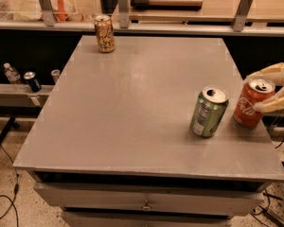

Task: Move coke can near green can

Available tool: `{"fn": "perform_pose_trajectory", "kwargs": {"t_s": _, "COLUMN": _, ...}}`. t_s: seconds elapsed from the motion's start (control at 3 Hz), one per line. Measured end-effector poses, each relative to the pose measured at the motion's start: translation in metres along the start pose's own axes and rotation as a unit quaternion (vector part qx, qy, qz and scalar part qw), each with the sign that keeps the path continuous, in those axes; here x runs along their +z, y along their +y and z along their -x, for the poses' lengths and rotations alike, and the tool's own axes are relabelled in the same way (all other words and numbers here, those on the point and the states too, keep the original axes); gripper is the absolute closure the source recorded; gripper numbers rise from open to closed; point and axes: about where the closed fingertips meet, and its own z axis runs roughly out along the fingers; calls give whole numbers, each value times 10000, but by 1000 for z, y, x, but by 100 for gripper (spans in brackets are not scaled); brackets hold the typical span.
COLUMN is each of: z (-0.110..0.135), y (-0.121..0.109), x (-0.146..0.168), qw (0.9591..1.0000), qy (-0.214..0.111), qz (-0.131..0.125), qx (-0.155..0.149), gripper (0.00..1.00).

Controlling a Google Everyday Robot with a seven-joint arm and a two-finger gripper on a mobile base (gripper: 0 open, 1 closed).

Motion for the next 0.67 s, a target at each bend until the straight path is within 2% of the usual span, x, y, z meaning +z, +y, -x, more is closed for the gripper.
{"fn": "perform_pose_trajectory", "kwargs": {"t_s": 0.67, "z": -2, "y": 8, "x": 9, "qw": 9999, "qy": -44, "qz": 119, "qx": -1, "gripper": 36}}
